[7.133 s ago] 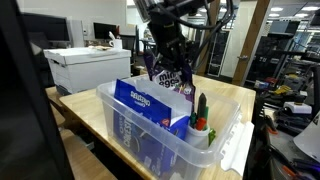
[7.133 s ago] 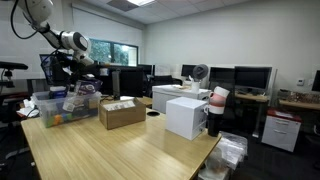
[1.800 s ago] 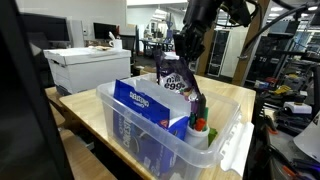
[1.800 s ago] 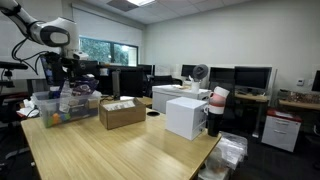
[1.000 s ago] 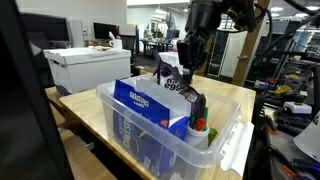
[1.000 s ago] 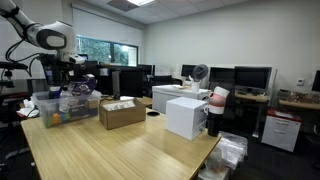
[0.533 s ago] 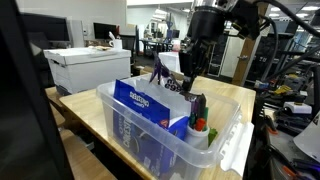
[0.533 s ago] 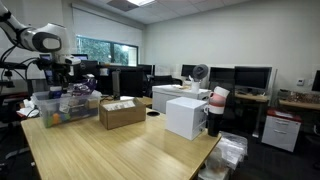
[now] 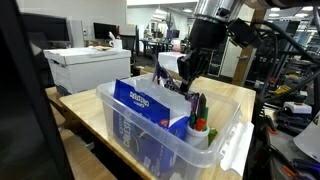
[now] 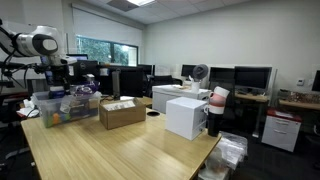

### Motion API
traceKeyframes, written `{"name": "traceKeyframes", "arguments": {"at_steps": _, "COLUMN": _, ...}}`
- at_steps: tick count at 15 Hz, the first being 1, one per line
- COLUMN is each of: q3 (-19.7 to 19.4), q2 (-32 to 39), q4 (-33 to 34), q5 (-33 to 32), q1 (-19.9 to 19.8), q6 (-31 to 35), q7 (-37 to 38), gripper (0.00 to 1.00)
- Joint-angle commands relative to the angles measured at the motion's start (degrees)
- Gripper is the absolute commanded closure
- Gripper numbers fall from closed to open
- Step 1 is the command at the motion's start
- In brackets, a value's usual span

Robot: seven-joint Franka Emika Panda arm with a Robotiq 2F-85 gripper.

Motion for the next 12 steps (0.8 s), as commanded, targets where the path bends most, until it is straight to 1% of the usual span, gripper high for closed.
{"name": "traceKeyframes", "arguments": {"at_steps": 1, "q3": 0.86, "q2": -0.14, "q4": -0.27, "q5": -8.35, "q1": -2.64, "q6": 1.65, "q7": 8.35, "gripper": 0.99}}
{"name": "traceKeyframes", "arguments": {"at_steps": 4, "q3": 0.57, "q2": -0.14, "q4": 0.58, "q5": -13.40, "q1": -3.75, "q6": 1.79, "q7": 12.79, "gripper": 0.99}}
{"name": "traceKeyframes", "arguments": {"at_steps": 8, "q3": 0.30, "q2": 0.50, "q4": 1.66, "q5": -17.88, "q1": -4.66, "q6": 1.64, "q7": 16.73, "gripper": 0.99}}
{"name": "traceKeyframes", "arguments": {"at_steps": 11, "q3": -0.02, "q2": 0.86, "q4": 1.94, "q5": -18.45, "q1": -4.62, "q6": 1.58, "q7": 17.60, "gripper": 0.99}}
{"name": "traceKeyframes", "arguments": {"at_steps": 12, "q3": -0.31, "q2": 1.09, "q4": 2.03, "q5": -17.36, "q1": -4.31, "q6": 1.64, "q7": 16.94, "gripper": 0.98}}
